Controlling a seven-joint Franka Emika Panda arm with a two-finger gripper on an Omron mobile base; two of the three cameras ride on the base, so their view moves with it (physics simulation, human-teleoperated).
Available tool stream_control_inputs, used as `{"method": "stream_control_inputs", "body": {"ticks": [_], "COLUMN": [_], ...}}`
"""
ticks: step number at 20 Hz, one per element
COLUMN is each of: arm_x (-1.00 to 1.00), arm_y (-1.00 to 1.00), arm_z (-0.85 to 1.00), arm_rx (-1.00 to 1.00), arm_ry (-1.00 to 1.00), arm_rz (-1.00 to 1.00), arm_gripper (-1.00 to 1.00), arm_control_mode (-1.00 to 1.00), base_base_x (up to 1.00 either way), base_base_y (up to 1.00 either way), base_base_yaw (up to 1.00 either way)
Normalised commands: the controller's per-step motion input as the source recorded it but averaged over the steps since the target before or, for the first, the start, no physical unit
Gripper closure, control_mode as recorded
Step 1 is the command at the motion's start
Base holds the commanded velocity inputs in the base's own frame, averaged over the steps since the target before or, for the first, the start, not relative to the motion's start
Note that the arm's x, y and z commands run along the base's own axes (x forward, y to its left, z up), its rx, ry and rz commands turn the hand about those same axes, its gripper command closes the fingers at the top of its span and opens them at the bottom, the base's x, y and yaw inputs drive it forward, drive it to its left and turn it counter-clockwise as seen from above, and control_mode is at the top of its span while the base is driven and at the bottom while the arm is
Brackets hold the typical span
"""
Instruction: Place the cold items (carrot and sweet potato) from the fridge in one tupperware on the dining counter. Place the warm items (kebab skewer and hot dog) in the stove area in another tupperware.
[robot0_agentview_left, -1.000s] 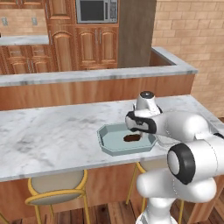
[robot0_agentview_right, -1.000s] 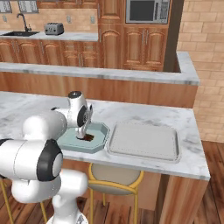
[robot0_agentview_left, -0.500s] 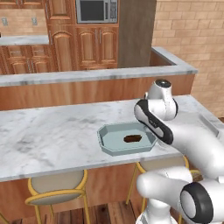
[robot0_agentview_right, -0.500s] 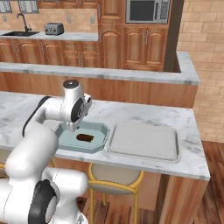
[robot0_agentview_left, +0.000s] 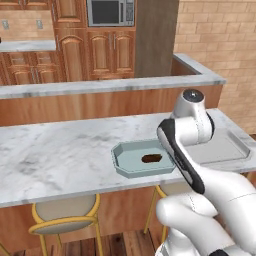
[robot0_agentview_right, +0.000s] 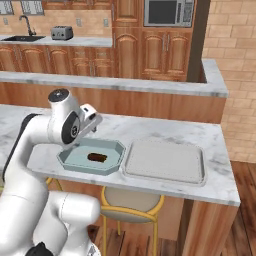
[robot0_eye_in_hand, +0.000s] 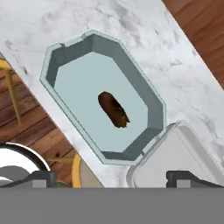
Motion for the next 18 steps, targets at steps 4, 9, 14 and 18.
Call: {"method": "stream_control_inputs", "body": {"ticks": [4, 9, 14, 18], "arm_x": [-0.68, -0.72, -0.71, -0.36], "arm_y": [0.06, 0.04, 0.03, 0.18], "arm_z": [0.19, 0.1, 0.15, 0.04], "arm_rx": [0.11, 0.22, 0.27, 0.06], "arm_ry": [-0.09, -0.03, -0.06, -0.05], "arm_rz": [-0.3, -0.19, -0.07, -0.03], "arm_gripper": [-1.0, -1.0, -1.0, -1.0], "arm_control_mode": [-1.0, -1.0, -1.0, -1.0], "base_base_x": [0.0, 0.0, 0.0, 0.0], "base_base_y": [0.0, 0.0, 0.0, 0.0], "base_base_yaw": [0.0, 0.0, 0.0, 0.0]}}
